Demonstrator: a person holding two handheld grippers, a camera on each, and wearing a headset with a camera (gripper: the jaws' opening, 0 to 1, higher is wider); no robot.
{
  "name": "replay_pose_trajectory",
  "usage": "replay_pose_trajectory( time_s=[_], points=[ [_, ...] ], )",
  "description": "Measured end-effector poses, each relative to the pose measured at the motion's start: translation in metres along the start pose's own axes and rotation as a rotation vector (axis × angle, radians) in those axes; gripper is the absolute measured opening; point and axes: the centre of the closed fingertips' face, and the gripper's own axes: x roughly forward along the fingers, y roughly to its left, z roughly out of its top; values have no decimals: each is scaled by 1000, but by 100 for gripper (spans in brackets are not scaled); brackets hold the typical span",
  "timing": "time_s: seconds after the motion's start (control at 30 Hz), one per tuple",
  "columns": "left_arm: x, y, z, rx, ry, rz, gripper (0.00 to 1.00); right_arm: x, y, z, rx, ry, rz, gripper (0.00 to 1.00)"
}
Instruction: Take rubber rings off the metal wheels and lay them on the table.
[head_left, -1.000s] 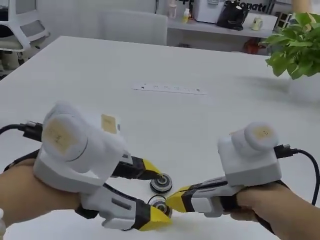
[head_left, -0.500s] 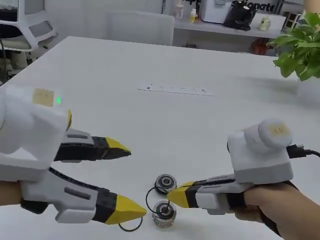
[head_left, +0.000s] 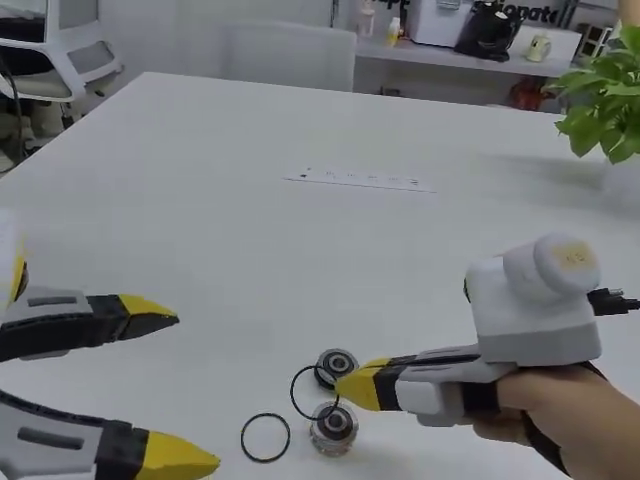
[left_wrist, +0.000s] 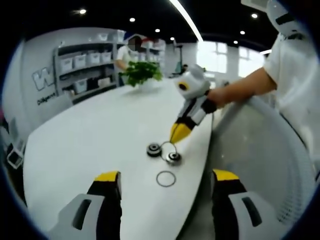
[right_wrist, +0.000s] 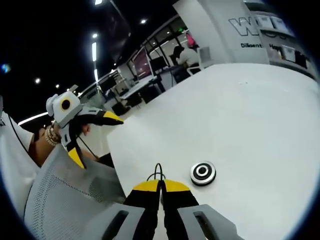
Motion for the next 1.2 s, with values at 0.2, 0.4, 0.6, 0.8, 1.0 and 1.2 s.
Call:
replay_pose_trajectory(
  time_s=[0.2, 0.4, 0.6, 0.8, 1.0, 1.2],
  points=[
    [-3, 1, -4, -45, -24, 44, 82, 0, 2, 1, 0, -3, 7, 0],
    [-1, -3, -11, -77, -29, 54, 84, 0, 4, 1, 2, -5, 13, 0],
    [4, -10, -19, -75, -3, 43, 85, 1, 8, 2, -8, -17, 25, 0],
    [6, -10, -23, -94, 12, 49, 84, 3, 20, 9, -25, -55, 62, 0],
    [6, -10, -24, -100, 6, 52, 85, 13, 23, -2, -61, -9, 61, 0],
    [7, -12, -26, -104, 12, 42, 85, 21, 30, -15, -103, 40, 77, 0]
  ],
)
